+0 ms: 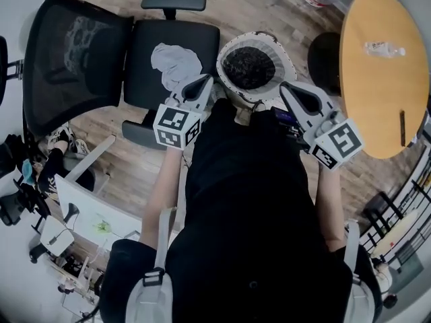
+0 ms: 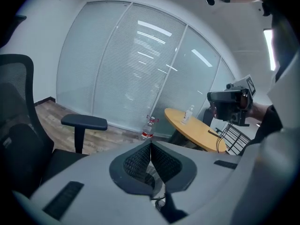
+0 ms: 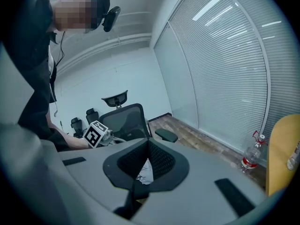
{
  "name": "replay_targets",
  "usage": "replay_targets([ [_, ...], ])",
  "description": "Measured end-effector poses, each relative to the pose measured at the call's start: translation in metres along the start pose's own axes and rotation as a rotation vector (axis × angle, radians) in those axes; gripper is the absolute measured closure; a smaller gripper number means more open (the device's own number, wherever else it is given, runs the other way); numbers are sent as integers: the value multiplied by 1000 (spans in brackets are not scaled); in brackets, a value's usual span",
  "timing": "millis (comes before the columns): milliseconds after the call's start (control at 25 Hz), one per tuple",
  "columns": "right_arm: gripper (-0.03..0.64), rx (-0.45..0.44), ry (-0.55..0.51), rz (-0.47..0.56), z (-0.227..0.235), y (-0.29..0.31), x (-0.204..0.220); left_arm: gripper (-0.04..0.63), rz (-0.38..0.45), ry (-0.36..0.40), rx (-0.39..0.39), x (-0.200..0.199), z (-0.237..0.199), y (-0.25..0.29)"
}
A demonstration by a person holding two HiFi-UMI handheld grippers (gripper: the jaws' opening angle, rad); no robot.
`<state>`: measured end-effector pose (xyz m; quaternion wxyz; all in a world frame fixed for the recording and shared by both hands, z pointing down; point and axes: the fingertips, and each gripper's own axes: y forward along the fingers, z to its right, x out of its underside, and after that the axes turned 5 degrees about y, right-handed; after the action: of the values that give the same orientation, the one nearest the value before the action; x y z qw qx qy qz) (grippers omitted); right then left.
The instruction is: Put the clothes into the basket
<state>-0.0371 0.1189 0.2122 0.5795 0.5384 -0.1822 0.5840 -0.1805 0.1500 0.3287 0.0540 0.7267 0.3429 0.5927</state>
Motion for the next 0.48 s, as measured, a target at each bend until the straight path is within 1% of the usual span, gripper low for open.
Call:
replay_targets([
  [200, 600, 3, 23, -39, 1, 15, -1, 585, -63, -8, -39, 23, -29, 3],
  [480, 600, 25, 90, -61, 16, 24, 1, 583, -151, -65, -61, 62, -61, 19],
])
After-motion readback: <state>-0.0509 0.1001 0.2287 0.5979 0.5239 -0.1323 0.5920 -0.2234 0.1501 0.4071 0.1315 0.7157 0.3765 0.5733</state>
